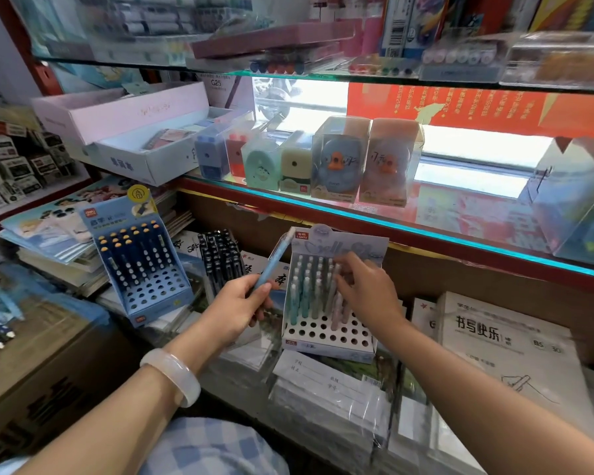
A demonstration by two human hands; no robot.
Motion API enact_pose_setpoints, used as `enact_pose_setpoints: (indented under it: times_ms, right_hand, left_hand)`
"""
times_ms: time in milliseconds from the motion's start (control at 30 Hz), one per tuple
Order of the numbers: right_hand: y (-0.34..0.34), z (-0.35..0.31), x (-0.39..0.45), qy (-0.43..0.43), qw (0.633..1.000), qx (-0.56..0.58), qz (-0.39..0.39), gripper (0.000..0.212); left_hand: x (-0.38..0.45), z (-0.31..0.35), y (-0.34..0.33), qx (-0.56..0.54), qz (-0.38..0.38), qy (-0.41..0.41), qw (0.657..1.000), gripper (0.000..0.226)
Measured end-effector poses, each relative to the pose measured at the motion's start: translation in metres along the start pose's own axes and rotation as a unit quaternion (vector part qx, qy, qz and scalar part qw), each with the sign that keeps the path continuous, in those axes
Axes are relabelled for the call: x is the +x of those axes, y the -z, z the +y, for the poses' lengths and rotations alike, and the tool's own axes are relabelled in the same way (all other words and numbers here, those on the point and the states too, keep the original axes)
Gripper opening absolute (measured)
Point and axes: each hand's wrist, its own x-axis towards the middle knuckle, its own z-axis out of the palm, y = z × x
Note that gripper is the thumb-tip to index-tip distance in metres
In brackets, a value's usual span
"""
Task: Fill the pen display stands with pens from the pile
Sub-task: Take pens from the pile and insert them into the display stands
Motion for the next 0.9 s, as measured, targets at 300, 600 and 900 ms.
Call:
enact_pose_setpoints:
  times_ms: [300, 600, 900]
  right_hand:
    - [-0.0052, 0.004, -0.004, 0.007, 1.0, -0.017, -0.023, 0.02]
    - [-0.0083, 0.004, -0.0039, 0.042, 0.996, -0.073, -0.039, 0.029]
    - [-0.0024, 0.0034, -0.0073, 0.043, 0.995, -0.071, -0.056, 0.03]
  left_hand:
    - [0.0009, 0.0004, -0.0014, -0.005, -0.002, 0.004, 1.0, 0.017]
    - [-0.0004, 0.0023, -0.0016, -0.006, -0.009, 0.011, 1.0, 0.018]
    - [-0.005, 0.0059, -0.0038, -0.013, -0.022, 0.015, 1.0, 0.02]
